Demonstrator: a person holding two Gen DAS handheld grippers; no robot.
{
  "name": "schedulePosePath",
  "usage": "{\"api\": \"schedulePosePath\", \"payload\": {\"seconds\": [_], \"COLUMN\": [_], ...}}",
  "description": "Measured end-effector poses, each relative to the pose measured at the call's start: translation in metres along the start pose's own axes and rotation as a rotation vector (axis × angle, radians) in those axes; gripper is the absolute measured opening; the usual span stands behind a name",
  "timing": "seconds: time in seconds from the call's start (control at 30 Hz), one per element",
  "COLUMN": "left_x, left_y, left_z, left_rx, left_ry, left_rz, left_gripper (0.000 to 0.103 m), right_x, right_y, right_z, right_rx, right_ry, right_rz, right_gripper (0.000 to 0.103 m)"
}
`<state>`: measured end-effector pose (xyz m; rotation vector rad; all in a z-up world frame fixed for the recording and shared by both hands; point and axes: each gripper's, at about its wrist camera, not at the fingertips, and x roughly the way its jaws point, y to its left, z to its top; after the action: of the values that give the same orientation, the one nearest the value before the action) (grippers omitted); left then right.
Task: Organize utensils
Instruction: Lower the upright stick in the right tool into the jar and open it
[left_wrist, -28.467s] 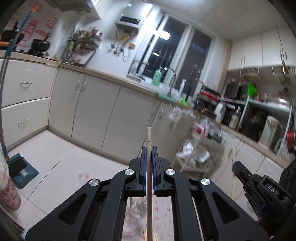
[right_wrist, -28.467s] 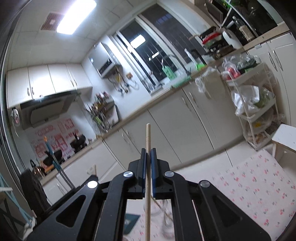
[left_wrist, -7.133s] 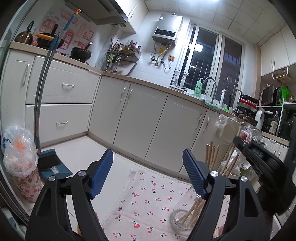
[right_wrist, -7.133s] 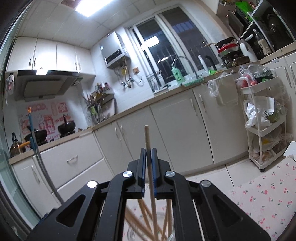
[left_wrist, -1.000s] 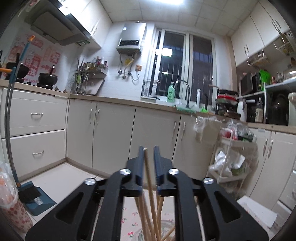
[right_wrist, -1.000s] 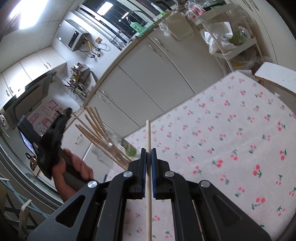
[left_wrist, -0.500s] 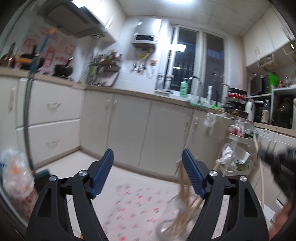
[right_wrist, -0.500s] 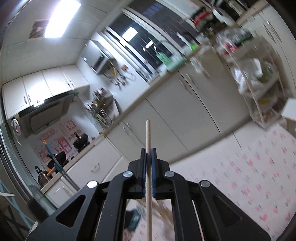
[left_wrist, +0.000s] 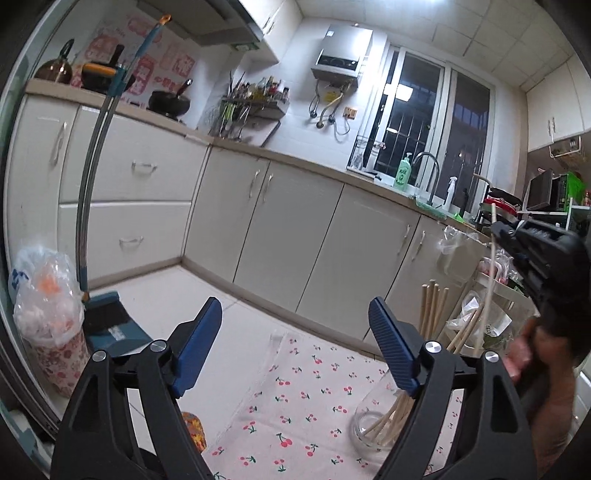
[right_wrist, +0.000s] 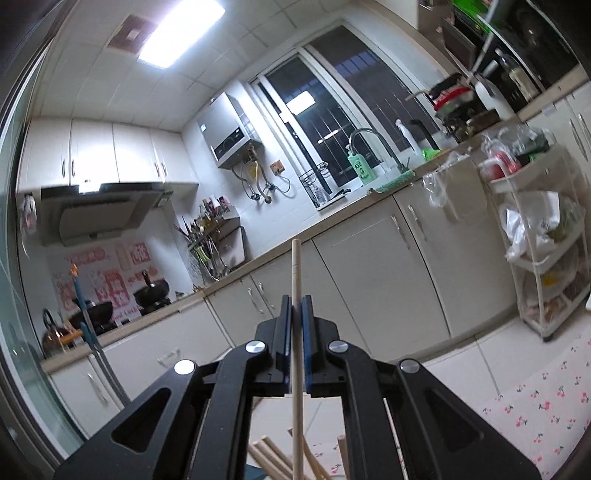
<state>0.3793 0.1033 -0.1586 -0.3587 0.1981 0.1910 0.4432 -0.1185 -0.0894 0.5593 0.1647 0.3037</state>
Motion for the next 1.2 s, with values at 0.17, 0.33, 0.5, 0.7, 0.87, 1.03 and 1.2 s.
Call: {"api": "schedulePosePath", "payload": {"seconds": [0.17, 0.33, 0.5, 0.7, 0.87, 1.03, 1.2], "left_x": [0.001, 0.000, 0.002, 0.004, 0.004, 0.006, 0.007], "left_y": [0.004, 0.003, 0.004, 0.003, 0.002, 0.002, -0.003], "left_z": [0.001, 0.001, 0.000, -0.001, -0.001, -0.004, -0.007], "left_rx": [-0.022, -0.027, -0.036, -0.031, -0.029, -0.024, 0.007], "left_ry": [0.005, 0.007, 0.013, 0.017, 0.018, 0.030, 0.046], "left_rz": [-0.009, -0.015, -0.008, -0.005, -0.002, 0.001, 0.009], "left_gripper": [0.078, 0.079, 0.079, 0.079, 0.080, 0.081, 0.083], "right_x": [0.011, 0.009, 0.006, 0.001, -0.002, -0.010, -0.031], "right_y": [0.013, 0.013, 0.009, 0.008, 0.004, 0.007, 0.002], "right_z": [-0.021, -0.035, -0.046, -0.055, -0.053, -0.063, -0.064], "right_rx": [-0.106, -0.133, -0.150, -0.184, -0.182, -0.224, -0.209], "right_ry": [0.001, 0.023, 0.057, 0.094, 0.105, 0.174, 0.225], "right_rz": [-0.009, -0.008, -0.017, -0.021, -0.018, -0.013, -0.035], "right_gripper": [0.006, 0.006, 0.006, 0.006, 0.006, 0.025, 0.030]}}
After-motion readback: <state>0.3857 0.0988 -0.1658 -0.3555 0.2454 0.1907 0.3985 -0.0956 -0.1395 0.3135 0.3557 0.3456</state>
